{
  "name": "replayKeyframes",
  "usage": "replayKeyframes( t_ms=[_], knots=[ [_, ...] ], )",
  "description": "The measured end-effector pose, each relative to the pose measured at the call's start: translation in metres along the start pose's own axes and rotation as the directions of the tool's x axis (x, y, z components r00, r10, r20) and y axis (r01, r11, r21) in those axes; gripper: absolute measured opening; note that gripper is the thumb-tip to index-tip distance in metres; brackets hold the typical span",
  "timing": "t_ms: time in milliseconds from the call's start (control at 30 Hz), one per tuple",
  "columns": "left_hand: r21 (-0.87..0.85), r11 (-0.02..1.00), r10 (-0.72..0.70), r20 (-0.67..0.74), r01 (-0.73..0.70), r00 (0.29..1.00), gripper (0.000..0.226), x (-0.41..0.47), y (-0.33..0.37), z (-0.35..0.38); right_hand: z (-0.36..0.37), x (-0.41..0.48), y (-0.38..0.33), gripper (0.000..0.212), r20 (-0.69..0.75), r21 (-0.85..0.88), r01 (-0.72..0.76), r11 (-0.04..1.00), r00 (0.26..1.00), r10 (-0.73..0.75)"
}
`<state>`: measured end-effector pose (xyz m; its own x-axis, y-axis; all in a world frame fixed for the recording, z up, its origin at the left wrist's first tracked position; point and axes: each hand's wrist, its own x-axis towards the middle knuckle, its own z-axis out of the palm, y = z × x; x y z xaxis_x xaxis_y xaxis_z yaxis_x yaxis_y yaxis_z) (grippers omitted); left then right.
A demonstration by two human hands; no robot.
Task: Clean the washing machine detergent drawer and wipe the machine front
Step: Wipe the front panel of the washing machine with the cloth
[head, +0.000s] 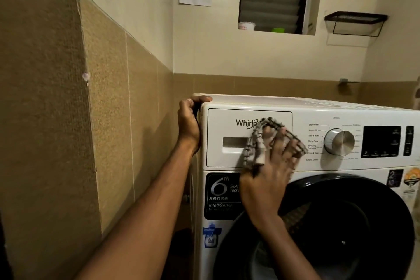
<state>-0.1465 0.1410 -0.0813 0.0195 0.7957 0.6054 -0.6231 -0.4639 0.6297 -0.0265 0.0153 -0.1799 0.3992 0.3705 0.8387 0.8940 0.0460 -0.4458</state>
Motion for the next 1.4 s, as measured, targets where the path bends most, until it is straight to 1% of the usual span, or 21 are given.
replayKeyframes(
  t_ms=[33, 100, 133, 167, 233, 300, 333, 400, 500, 533, 567, 600, 667, 700, 767, 867, 933, 1033, 1167, 1300, 1400],
  knots=[
    [-0.003, 1.0, -0.005, 0.004, 0.005, 1.0, 0.048, 0.0, 0.001, 0.0, 0.002, -0.005, -0.004, 0.073, 0.03, -0.035, 0.133, 0.99, 0.991, -0.132],
    [0.001, 1.0, -0.01, 0.017, 0.01, 1.0, 0.048, 0.001, 0.003, 0.0, 0.007, -0.012, 0.005, 0.071, 0.127, -0.156, 0.52, 0.84, 0.854, -0.505],
    [0.008, 1.0, -0.01, 0.02, 0.01, 1.0, 0.048, 0.001, 0.004, 0.0, 0.006, -0.01, 0.011, 0.067, 0.142, -0.193, 0.596, 0.78, 0.803, -0.579],
    [0.015, 1.0, -0.015, 0.022, 0.015, 1.0, 0.048, 0.001, 0.006, -0.001, 0.006, -0.005, 0.017, 0.065, 0.114, -0.198, 0.562, 0.803, 0.827, -0.551],
    [0.014, 0.999, -0.031, 0.024, 0.03, 0.999, 0.052, 0.001, 0.007, -0.002, 0.005, 0.008, 0.012, 0.065, -0.024, -0.081, 0.212, 0.974, 0.976, -0.215],
    [-0.003, 0.999, -0.04, 0.026, 0.04, 0.999, 0.055, -0.001, 0.008, -0.001, 0.007, 0.023, -0.012, 0.068, -0.077, 0.087, -0.119, 0.989, 0.989, 0.125],
    [-0.006, 0.999, -0.051, 0.026, 0.051, 0.998, 0.055, -0.003, 0.009, -0.001, 0.006, 0.027, -0.024, 0.072, -0.063, 0.095, -0.157, 0.983, 0.985, 0.163],
    [0.013, 0.997, -0.072, 0.03, 0.072, 0.997, 0.055, -0.003, 0.012, -0.002, 0.008, 0.03, -0.036, 0.073, -0.052, -0.01, 0.088, 0.996, 0.995, -0.089],
    [0.057, 0.996, -0.07, 0.056, 0.066, 0.996, 0.053, -0.002, 0.014, -0.005, 0.005, 0.041, -0.018, 0.064, 0.092, -0.176, 0.627, 0.759, 0.778, -0.622],
    [0.072, 0.996, -0.062, 0.06, 0.057, 0.996, 0.053, -0.002, 0.014, -0.006, 0.002, 0.05, -0.011, 0.063, 0.07, -0.19, 0.628, 0.755, 0.776, -0.627],
    [0.083, 0.995, -0.053, 0.055, 0.049, 0.997, 0.052, -0.001, 0.013, -0.006, -0.002, 0.059, -0.008, 0.063, -0.001, -0.176, 0.519, 0.836, 0.849, -0.528],
    [0.074, 0.996, -0.054, 0.05, 0.05, 0.997, 0.051, -0.002, 0.012, -0.005, -0.005, 0.068, -0.011, 0.064, -0.088, -0.104, 0.313, 0.944, 0.942, -0.323],
    [0.046, 0.998, -0.054, 0.054, 0.052, 0.997, 0.049, -0.004, 0.011, -0.002, -0.007, 0.077, -0.03, 0.063, -0.135, 0.059, -0.036, 0.998, 0.99, 0.044],
    [0.038, 0.998, -0.051, 0.055, 0.049, 0.997, 0.048, -0.004, 0.011, -0.001, -0.006, 0.075, -0.041, 0.064, -0.107, 0.049, -0.043, 0.998, 0.993, 0.048],
    [0.015, 0.998, -0.057, 0.064, 0.056, 0.996, 0.047, -0.004, 0.012, -0.001, -0.002, 0.059, -0.052, 0.068, -0.015, -0.063, 0.242, 0.968, 0.97, -0.244],
    [-0.049, 0.993, -0.1, 0.069, 0.103, 0.993, 0.045, -0.002, 0.011, 0.0, 0.002, 0.026, -0.037, 0.065, 0.092, -0.069, 0.595, 0.801, 0.803, -0.589],
    [-0.03, 0.996, -0.082, 0.032, 0.083, 0.996, 0.048, 0.0, 0.008, 0.0, 0.001, 0.01, -0.018, 0.065, 0.029, -0.042, 0.568, 0.822, 0.823, -0.567],
    [-0.043, 0.997, -0.065, -0.001, 0.065, 0.998, 0.051, 0.001, 0.004, -0.001, -0.001, -0.006, 0.004, 0.059, -0.116, 0.061, 0.356, 0.933, 0.931, -0.347],
    [-0.058, 0.998, -0.036, -0.015, 0.036, 0.999, 0.055, 0.001, 0.0, 0.0, 0.004, -0.012, -0.017, 0.052, -0.142, 0.111, 0.117, 0.987, 0.985, -0.101],
    [-0.045, 0.999, -0.007, -0.017, 0.006, 1.0, 0.05, 0.005, -0.005, -0.002, -0.002, -0.001, -0.028, 0.061, -0.007, 0.176, 0.245, 0.953, 0.969, -0.248],
    [-0.057, 0.998, -0.007, -0.006, 0.006, 1.0, 0.052, 0.006, -0.006, -0.004, -0.014, 0.013, 0.004, 0.054, 0.01, 0.068, 0.389, 0.919, 0.921, -0.39]
  ],
)
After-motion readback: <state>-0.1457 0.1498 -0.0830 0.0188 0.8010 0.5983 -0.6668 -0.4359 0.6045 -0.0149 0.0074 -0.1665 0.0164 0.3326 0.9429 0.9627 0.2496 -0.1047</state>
